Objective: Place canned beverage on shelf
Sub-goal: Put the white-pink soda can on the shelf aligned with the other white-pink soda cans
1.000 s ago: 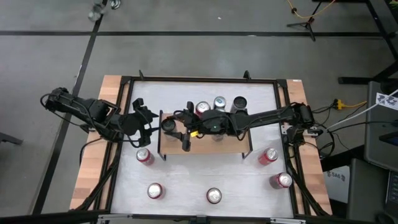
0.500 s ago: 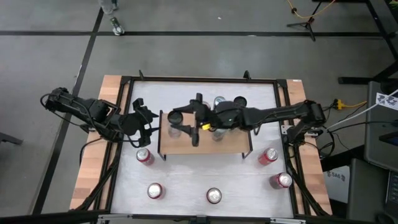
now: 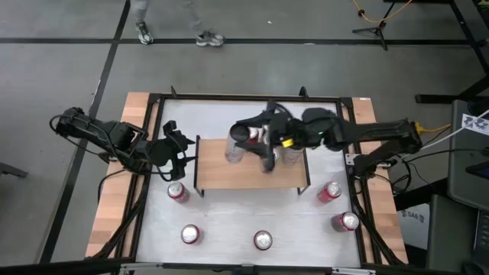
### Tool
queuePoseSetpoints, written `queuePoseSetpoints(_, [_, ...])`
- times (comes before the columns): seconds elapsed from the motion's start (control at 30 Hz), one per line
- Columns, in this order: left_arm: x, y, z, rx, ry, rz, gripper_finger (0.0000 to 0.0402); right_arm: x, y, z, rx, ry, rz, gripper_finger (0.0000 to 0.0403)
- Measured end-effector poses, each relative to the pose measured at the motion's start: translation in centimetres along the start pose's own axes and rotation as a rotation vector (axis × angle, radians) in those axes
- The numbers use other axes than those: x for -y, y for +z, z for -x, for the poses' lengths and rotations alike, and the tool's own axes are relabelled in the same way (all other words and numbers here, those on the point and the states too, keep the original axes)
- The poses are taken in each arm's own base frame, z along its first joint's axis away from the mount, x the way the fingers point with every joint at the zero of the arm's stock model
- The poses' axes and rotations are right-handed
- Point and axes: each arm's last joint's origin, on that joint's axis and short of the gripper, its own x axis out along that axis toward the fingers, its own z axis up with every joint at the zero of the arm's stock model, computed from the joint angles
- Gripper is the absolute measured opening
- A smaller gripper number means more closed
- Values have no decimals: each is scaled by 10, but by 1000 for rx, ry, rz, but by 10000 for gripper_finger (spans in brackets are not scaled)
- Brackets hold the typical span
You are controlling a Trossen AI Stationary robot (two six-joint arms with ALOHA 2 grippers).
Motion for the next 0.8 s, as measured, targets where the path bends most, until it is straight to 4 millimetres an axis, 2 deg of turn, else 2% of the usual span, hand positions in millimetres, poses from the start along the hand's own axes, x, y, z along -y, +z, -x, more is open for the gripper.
queuePoseSetpoints(0.17, [0,0,0,0,0,1,229,-3,18,26,0,15,-21,248])
queuePoseSetpoints(0.53, [0,1,0,5,-2,4,229,-29,50,82,43,62,-41,248])
queuePoseSetpoints(0.8, [0,1,0,6,-2,5,229,-52,51,110,-43,-5,-23,248])
